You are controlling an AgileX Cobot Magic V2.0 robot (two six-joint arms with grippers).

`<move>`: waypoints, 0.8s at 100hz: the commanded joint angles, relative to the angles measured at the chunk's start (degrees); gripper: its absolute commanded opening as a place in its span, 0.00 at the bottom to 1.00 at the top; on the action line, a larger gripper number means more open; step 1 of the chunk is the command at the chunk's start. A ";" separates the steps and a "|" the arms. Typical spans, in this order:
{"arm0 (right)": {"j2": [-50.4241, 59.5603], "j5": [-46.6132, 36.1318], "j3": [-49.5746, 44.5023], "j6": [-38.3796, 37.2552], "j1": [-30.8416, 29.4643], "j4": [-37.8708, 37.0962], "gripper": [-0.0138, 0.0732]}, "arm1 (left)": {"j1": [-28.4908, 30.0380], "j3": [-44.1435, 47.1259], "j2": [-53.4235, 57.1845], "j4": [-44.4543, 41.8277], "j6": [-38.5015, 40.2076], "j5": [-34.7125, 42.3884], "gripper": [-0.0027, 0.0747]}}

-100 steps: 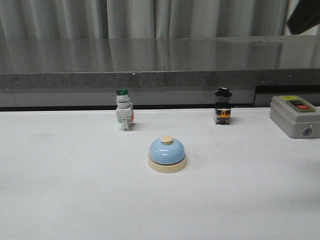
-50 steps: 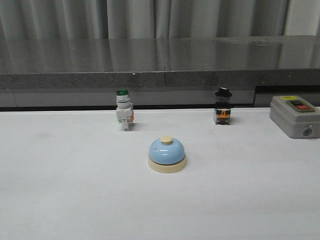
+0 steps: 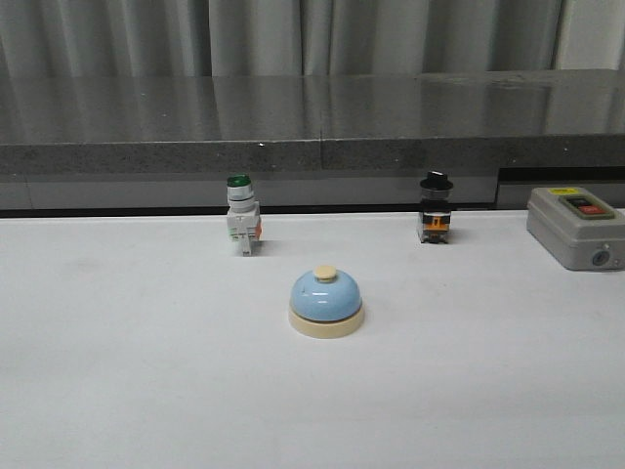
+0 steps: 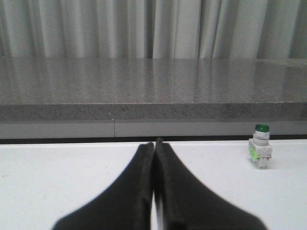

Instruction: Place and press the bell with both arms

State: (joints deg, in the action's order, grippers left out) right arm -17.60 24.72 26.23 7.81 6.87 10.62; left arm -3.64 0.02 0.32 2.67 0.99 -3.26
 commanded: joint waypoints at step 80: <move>3.08 -7.22 -4.97 0.52 -0.34 -1.65 0.09 | -0.03 2.41 1.65 0.05 0.35 5.00 0.01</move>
State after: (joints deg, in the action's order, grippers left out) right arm -16.14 23.48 22.48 7.86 6.87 9.94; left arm -3.64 0.02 0.32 2.67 0.99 -3.26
